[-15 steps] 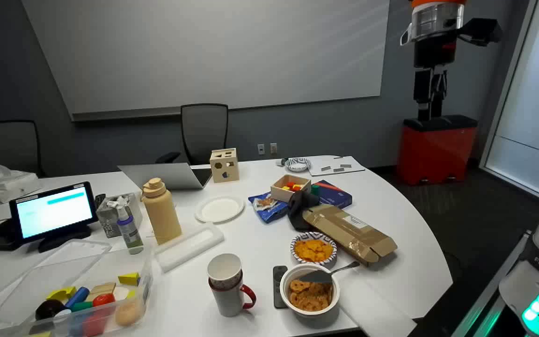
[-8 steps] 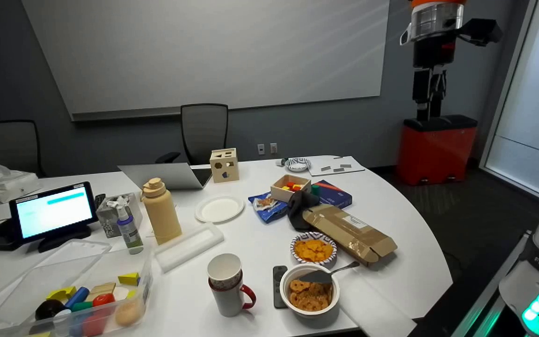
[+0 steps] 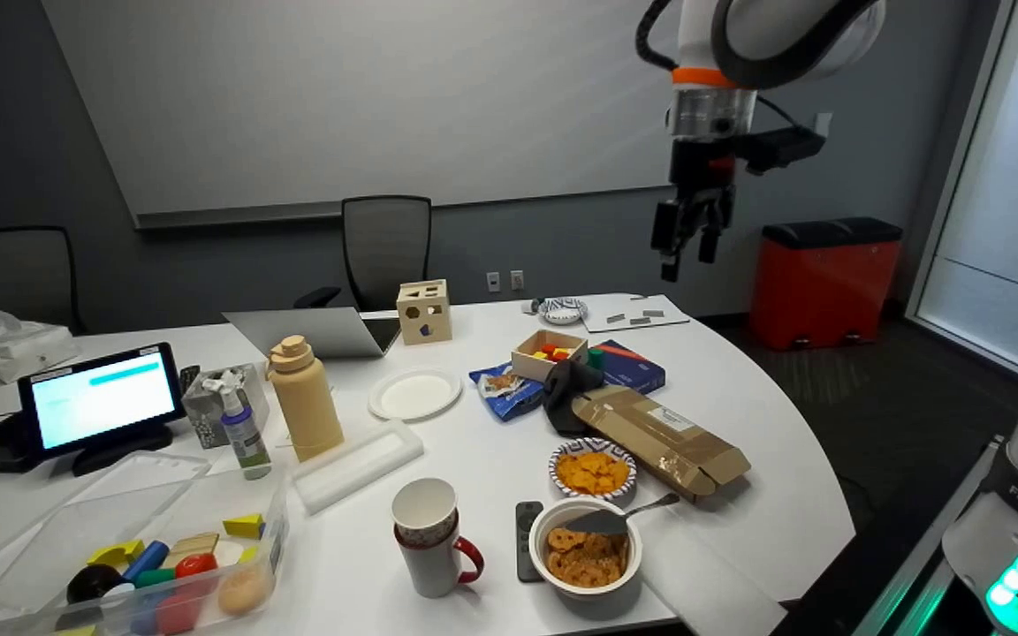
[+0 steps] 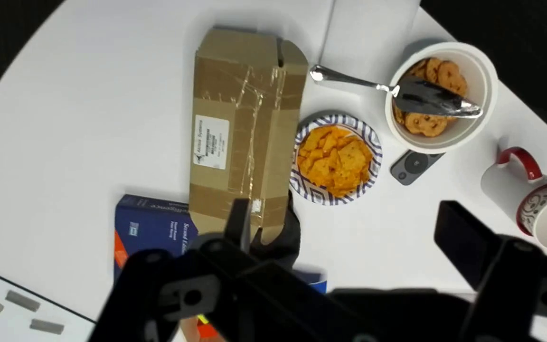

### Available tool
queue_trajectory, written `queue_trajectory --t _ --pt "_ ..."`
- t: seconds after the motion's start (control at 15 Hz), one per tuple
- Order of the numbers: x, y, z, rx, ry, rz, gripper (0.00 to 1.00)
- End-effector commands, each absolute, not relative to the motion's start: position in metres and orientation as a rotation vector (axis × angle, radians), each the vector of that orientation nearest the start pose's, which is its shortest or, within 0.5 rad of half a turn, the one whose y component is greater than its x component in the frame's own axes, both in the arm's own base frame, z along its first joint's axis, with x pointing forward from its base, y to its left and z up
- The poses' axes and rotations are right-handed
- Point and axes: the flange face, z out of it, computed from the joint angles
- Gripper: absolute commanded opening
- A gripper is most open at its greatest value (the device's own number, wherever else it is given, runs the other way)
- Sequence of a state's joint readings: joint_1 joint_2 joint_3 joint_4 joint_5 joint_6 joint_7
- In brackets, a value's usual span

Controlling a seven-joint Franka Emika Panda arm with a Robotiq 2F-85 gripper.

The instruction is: Press one button on the black remote control.

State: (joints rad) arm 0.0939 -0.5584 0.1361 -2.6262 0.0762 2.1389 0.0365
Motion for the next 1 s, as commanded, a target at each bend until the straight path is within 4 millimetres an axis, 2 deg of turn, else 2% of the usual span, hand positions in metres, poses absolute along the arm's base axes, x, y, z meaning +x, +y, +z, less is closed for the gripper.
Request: queue_trajectory --t 0.0,0.2,0.33,0.6,0.67,0.73,0.93 --pt "0.394 0.144 0.383 -3.1 -0.232 -0.144 1.0" --pt "0.419 0.175 0.336 -3.049 -0.271 -0.161 1.0" --pt "0.438 0.187 0.305 -3.014 -0.283 -0.153 1.0" --pt "0.47 0.204 0.261 -2.979 -0.292 -0.1 1.0" --pt "0.476 0.208 0.252 -2.979 -0.298 -0.084 0.75" --pt "0.482 0.211 0.244 -2.977 -0.304 -0.077 0.73" --pt "0.493 0.221 0.224 -2.966 -0.336 -0.045 0.49"
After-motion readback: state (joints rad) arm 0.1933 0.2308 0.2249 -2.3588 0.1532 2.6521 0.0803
